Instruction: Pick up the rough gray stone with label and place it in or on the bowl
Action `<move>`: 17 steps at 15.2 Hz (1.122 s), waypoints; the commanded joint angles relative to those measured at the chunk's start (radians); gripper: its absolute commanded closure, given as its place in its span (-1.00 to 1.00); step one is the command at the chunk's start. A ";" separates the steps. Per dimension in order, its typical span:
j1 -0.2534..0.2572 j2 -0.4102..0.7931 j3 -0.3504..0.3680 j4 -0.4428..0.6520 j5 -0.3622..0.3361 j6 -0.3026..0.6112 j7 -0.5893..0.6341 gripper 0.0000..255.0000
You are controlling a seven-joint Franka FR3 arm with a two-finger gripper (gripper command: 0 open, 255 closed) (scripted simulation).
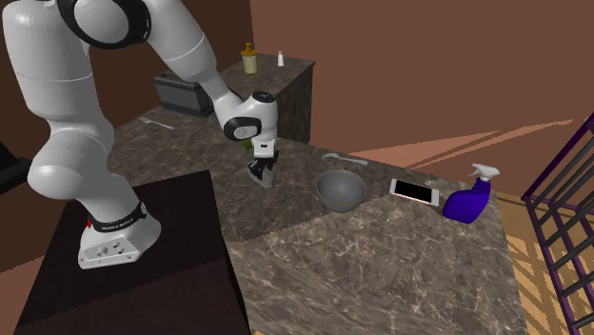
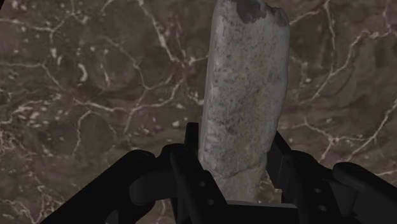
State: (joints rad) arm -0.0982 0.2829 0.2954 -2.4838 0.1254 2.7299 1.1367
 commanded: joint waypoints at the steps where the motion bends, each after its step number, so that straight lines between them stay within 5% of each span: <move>1: 0.000 0.000 0.000 0.000 0.000 0.000 0.000 1.00; 8: 0.000 0.000 0.000 0.000 0.000 0.000 0.000 1.00; 17: -0.018 -0.132 0.023 -0.007 0.041 -0.123 -0.016 1.00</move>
State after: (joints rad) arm -0.1155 0.1664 0.3160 -2.4922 0.1624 2.6230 1.1200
